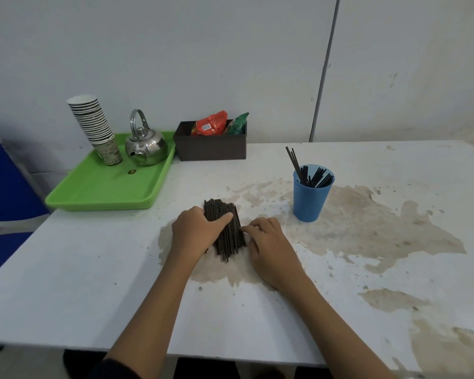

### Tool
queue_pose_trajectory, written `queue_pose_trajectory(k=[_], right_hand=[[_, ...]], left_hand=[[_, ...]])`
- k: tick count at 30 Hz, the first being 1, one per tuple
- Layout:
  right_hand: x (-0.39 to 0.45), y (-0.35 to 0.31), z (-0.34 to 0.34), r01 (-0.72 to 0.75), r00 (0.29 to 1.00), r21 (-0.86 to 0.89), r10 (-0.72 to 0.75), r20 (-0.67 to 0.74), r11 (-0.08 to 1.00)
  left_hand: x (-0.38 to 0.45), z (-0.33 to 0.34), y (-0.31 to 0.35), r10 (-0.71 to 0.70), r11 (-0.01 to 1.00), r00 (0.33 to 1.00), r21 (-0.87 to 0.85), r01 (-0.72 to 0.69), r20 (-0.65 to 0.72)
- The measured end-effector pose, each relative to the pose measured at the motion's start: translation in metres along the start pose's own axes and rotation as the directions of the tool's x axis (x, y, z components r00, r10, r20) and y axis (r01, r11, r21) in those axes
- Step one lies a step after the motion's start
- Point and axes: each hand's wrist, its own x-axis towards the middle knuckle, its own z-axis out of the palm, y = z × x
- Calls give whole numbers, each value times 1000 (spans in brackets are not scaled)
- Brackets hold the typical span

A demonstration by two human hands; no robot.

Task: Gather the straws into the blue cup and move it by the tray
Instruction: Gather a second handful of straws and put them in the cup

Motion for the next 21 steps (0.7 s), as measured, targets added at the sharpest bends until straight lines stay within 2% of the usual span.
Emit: queue_pose_trajectory(k=[5,11,17,21], right_hand=[[-1,0,-1,13,1000,-10,-13,-2,1000],[0,0,0,7,1000,-6,-8,-15,1000],[-1,0,-1,-3,1000,11,3,-7,1000],[0,1,0,-7,1000,8,7,-6,1000]], left_hand=[[7,1,3,-13,999,999,43,10,52],[21,-6,-8,-45,999,992,-22,48,121],[31,-8,-27,-58,980,976,-173,95,208],[35,-7,-35,-63,963,976,-243,114,208]])
